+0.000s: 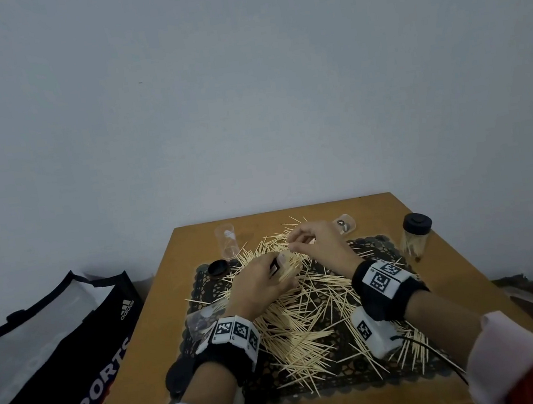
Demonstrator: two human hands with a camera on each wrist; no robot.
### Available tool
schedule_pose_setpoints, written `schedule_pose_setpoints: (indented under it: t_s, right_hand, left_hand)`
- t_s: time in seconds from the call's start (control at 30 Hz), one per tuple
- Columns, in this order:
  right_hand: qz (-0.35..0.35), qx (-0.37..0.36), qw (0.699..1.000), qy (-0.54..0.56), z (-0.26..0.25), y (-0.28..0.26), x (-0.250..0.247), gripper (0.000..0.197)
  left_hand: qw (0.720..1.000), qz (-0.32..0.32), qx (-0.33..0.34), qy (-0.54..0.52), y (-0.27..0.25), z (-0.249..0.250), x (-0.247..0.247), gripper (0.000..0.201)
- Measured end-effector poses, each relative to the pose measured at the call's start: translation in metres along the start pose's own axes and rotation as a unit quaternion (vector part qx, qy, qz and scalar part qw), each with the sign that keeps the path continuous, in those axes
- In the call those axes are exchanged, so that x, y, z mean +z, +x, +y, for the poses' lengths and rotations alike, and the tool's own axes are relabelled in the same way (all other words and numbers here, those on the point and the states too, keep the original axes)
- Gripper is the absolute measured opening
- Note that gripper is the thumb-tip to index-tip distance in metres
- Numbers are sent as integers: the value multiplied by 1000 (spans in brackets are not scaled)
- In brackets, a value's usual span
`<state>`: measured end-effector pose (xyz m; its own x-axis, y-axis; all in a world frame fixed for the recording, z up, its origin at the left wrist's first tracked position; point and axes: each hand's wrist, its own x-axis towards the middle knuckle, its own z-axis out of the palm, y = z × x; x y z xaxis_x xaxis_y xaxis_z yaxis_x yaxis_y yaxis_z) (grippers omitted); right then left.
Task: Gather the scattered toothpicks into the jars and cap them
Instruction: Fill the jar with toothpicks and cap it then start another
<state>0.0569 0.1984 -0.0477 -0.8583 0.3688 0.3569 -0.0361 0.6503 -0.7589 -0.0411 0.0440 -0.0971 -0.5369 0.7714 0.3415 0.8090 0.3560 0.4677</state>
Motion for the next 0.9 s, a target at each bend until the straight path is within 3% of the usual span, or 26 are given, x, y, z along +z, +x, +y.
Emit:
schedule_pose_setpoints:
  t_s: [0.2,0.3,0.4,0.5,0.63,0.73,0.83,0.9]
  right_hand:
    - [-12,-7,999,-33,6,-2,1,11]
    - [-69,1,998,-13,4,-4,-2,10]
    - [-82,2,996,-20,5,-5,-11,15]
    - [-118,43,990,-58,11,-6,-22,24]
    - [-235,117,945,-193,25,-11,-40,35]
    - [-317,145,892,-287,34,-18,-47,61]
    - [-311,152,887,-307,40,-25,-46,76]
    - [-283,152,893,-314,42,-28,-42,70]
  left_hand:
    - [1000,7,-3,-16,0,0,1,52]
    - [1000,8,1,-13,0,0,1,50]
    - [1000,9,1,-6,0,-1,0,52]
    - [1000,7,0,-1,0,-1,0,54]
    - [1000,1,2,8,0,-2,0,56]
    - [1000,-4,3,14,1,-3,0,56]
    - [1000,-7,4,15,0,-4,1,57]
    - [1000,-9,5,16,0,-4,1,56]
